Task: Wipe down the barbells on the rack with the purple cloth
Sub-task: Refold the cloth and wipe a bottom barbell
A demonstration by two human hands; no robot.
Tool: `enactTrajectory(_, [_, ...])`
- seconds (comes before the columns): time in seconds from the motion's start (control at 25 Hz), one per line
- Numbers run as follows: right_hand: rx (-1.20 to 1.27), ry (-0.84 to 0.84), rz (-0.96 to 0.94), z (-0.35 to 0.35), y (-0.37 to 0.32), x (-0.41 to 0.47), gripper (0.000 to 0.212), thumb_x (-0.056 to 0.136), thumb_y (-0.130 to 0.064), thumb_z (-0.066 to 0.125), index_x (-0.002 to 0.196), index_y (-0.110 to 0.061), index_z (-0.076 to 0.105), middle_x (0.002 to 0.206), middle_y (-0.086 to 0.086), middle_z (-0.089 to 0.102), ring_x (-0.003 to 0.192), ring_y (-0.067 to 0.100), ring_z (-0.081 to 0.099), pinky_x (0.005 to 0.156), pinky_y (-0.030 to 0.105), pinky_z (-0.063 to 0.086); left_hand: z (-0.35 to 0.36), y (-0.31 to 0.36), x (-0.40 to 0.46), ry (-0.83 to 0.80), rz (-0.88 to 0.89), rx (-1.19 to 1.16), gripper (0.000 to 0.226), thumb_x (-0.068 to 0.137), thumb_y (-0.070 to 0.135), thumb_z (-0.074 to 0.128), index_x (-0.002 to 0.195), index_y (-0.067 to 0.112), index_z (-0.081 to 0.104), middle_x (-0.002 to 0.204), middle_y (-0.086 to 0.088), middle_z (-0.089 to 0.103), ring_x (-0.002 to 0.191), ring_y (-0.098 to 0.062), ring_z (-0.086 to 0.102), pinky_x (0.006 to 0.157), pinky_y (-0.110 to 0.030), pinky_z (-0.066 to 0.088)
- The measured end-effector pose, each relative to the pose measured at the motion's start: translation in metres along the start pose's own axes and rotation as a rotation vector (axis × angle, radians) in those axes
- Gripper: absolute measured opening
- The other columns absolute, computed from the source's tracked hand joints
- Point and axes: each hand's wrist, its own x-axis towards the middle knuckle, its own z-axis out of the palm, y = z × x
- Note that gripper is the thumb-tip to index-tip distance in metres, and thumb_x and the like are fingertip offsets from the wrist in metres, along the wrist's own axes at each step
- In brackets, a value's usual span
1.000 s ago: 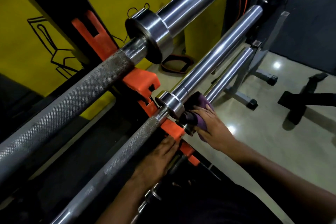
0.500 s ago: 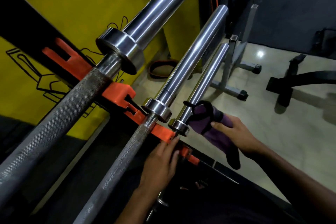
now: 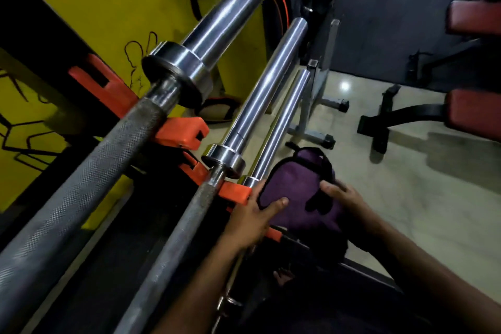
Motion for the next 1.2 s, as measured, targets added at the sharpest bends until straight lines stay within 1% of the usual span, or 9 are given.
enactTrajectory(0.16, [-0.356, -0.12, 0.016, -0.016, -0.019, -0.017, 0.053, 0.068, -0.026, 0.091, 0.113, -0.009, 0.068, 0.101, 0.011, 0.075, 0.092, 0.025, 0.074, 0.073, 0.029, 0.059, 0.0, 0.001, 0.001, -0.062, 0.053, 0.047, 0.06, 0.068, 0.061, 0.081, 0.118, 0.04, 0.056, 0.116, 0.015, 0.066, 0.107, -0.006, 0.065, 0.097, -0.037, 0.054])
enactTrajectory(0.24, [-0.46, -0.191, 0.07, -0.025, -0.027, -0.023, 0.07, 0.06, -0.032, 0.096, 0.119, -0.009, 0.067, 0.11, 0.015, 0.073, 0.102, 0.031, 0.072, 0.082, 0.037, 0.059, 0.008, 0.018, -0.004, -0.101, 0.153, -0.039, 0.047, 0.076, 0.033, 0.086, 0.115, 0.03, 0.058, 0.11, 0.013, 0.065, 0.101, 0.0, 0.064, 0.091, -0.027, 0.054])
enactTrajectory(0.4, [-0.312, -0.315, 0.175, -0.029, -0.021, -0.035, 0.066, 0.064, -0.023, 0.09, 0.125, -0.016, 0.066, 0.126, 0.02, 0.067, 0.114, 0.038, 0.066, 0.088, 0.041, 0.058, 0.022, 0.041, -0.002, -0.134, 0.311, -0.062, 0.044, 0.077, 0.018, 0.085, 0.114, 0.022, 0.062, 0.108, 0.005, 0.07, 0.102, -0.009, 0.068, 0.09, -0.032, 0.056])
enactTrajectory(0.48, [-0.255, -0.253, 0.198, -0.019, -0.014, -0.037, 0.074, 0.063, -0.038, 0.093, 0.125, -0.012, 0.065, 0.123, 0.02, 0.069, 0.111, 0.037, 0.068, 0.085, 0.04, 0.059, 0.026, 0.045, 0.0, -0.111, 0.351, 0.004, 0.043, 0.077, 0.027, 0.084, 0.114, 0.029, 0.061, 0.111, 0.007, 0.068, 0.103, -0.009, 0.067, 0.092, -0.04, 0.056])
enactTrajectory(0.64, [-0.067, -0.043, 0.287, -0.013, -0.009, -0.031, 0.041, 0.097, -0.038, 0.055, 0.112, -0.007, 0.075, 0.116, 0.017, 0.073, 0.1, 0.032, 0.073, 0.086, 0.042, 0.056, 0.029, 0.062, 0.0, 0.083, 0.415, 0.379, 0.055, 0.087, 0.04, 0.072, 0.137, 0.035, 0.05, 0.128, 0.014, 0.045, 0.12, -0.003, 0.049, 0.104, -0.032, 0.047])
enactTrajectory(0.76, [0.084, 0.074, 0.217, -0.024, -0.008, -0.017, 0.037, 0.093, -0.04, 0.059, 0.095, -0.012, 0.082, 0.11, 0.015, 0.075, 0.091, 0.026, 0.075, 0.087, 0.04, 0.054, 0.024, 0.089, 0.004, 0.104, 0.591, 0.627, 0.06, 0.098, 0.035, 0.058, 0.152, 0.026, 0.035, 0.15, 0.008, 0.032, 0.138, -0.009, 0.034, 0.113, -0.033, 0.039])
enactTrajectory(0.88, [0.23, 0.174, 0.128, -0.043, -0.009, 0.008, 0.04, 0.088, -0.04, 0.066, 0.113, -0.009, 0.076, 0.114, 0.013, 0.074, 0.093, 0.026, 0.074, 0.089, 0.04, 0.055, 0.018, 0.133, 0.011, 0.096, 0.719, 0.886, 0.063, 0.102, 0.034, 0.05, 0.157, 0.024, 0.023, 0.163, 0.003, 0.017, 0.147, -0.015, 0.023, 0.114, -0.035, 0.033])
enactTrajectory(1.08, [0.447, 0.259, 0.064, -0.055, -0.026, 0.067, 0.044, 0.095, -0.043, 0.06, 0.124, -0.011, 0.065, 0.116, 0.012, 0.074, 0.098, 0.027, 0.074, 0.085, 0.043, 0.052, -0.023, 0.213, 0.104, 0.2, 0.556, 1.133, 0.074, 0.102, 0.037, 0.048, 0.159, 0.021, 0.005, 0.168, 0.001, -0.002, 0.153, -0.02, 0.005, 0.122, -0.039, 0.015])
enactTrajectory(1.2, [0.521, 0.362, 0.013, -0.065, -0.032, 0.117, 0.053, 0.091, -0.046, 0.066, 0.133, -0.015, 0.059, 0.119, 0.009, 0.073, 0.106, 0.028, 0.071, 0.085, 0.043, 0.054, -0.03, 0.215, 0.162, 0.083, 0.449, 1.138, 0.074, 0.104, 0.032, 0.047, 0.159, 0.015, 0.002, 0.167, -0.003, -0.009, 0.154, -0.019, -0.004, 0.125, -0.041, 0.012])
